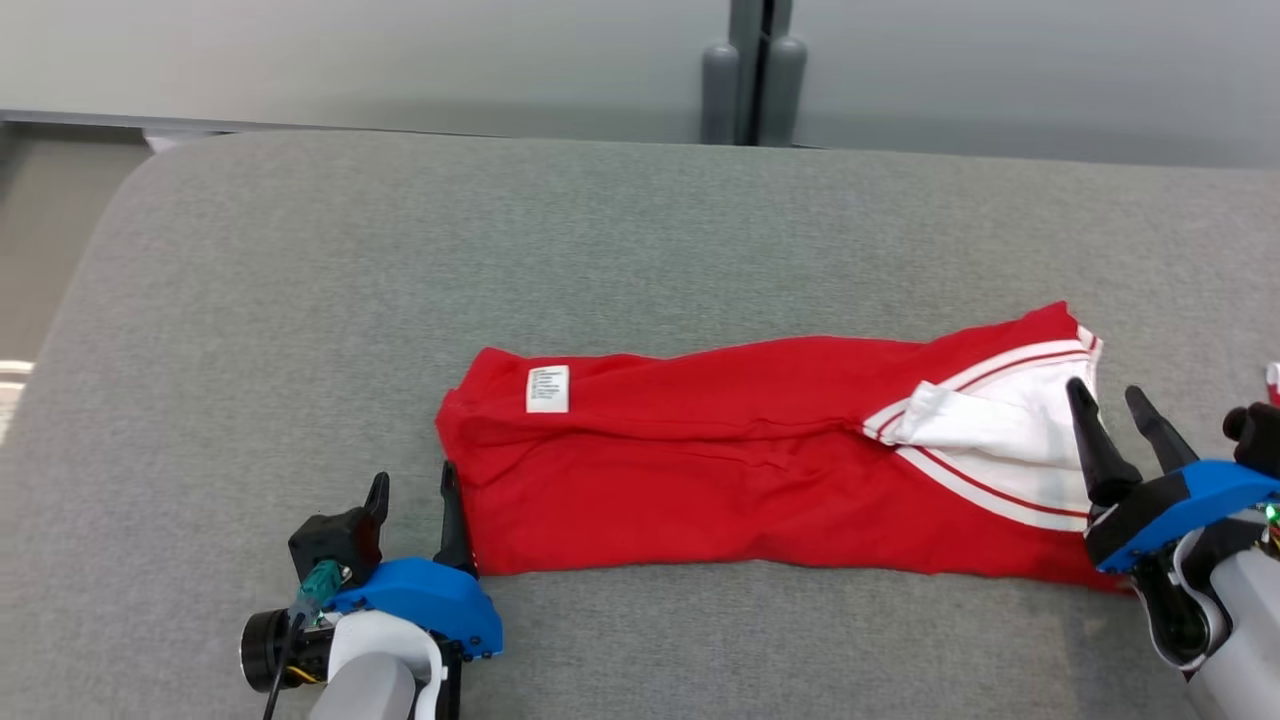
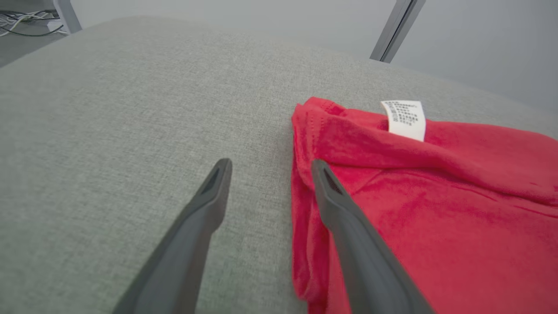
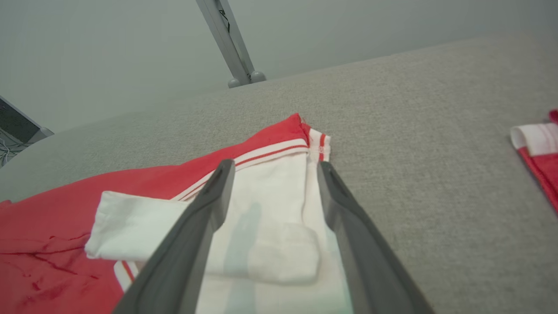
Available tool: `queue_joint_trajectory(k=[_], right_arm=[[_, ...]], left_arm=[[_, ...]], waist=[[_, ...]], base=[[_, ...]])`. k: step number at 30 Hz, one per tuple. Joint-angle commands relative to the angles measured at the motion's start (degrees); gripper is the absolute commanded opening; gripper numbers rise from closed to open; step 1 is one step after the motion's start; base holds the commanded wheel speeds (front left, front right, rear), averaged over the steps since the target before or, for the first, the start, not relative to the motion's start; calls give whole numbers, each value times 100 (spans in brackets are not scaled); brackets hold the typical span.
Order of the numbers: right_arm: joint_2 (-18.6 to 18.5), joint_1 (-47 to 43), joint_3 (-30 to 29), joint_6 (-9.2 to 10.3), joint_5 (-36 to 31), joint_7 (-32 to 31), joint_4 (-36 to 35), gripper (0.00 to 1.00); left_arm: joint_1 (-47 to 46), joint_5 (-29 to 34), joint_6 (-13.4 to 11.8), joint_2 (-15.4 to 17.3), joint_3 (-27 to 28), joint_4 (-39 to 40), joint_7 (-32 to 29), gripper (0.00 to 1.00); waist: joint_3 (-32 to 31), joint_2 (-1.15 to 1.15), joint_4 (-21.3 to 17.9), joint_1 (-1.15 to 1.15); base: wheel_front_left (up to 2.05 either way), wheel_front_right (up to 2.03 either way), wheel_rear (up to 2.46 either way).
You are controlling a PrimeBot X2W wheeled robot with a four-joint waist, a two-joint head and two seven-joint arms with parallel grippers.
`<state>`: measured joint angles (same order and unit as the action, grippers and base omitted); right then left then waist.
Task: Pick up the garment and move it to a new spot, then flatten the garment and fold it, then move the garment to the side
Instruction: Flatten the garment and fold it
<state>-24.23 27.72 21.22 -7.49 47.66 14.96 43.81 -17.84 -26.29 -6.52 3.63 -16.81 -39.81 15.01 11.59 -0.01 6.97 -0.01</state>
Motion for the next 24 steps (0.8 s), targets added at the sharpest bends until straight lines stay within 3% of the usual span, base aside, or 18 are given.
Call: queue_joint_trajectory(k=[1, 8, 15, 16, 17, 18, 24], right_arm=[[21, 21, -19, -1, -73, 28, 94, 100], [105, 132, -141, -1, -394, 29, 1038, 100], [349, 138, 7, -2, -487, -65, 1772, 100], [413, 119, 76, -4, -469, -130, 1795, 81], [466, 110, 146, -9, -457, -172, 1795, 22], [516, 98, 217, -10, -421, -217, 1780, 0], [347, 178, 260, -3, -206, -39, 1478, 0]], left_arm=[[75, 58, 5, -9, 53, 69, 22, 100], [353, 189, 94, -75, 36, 395, 23, 100], [362, 109, -17, -76, -192, 627, 23, 100], [363, 102, -36, -75, -212, 648, 23, 100], [364, 98, -43, -74, -239, 655, 23, 100], [363, 75, -53, -72, -256, 654, 23, 100], [359, 36, -34, -74, -377, 600, 23, 100]], waist=[[10, 1, 66, 1], [-2, 1, 454, 1], [63, 1, 583, 1], [63, 1, 570, 1], [59, 1, 550, 1], [50, 1, 524, 1], [-89, 1, 327, 1]], base=[[0, 0, 0], [0, 0, 0], [0, 0, 0], [0, 0, 0], [0, 0, 0], [0, 0, 0], [0, 0, 0]])
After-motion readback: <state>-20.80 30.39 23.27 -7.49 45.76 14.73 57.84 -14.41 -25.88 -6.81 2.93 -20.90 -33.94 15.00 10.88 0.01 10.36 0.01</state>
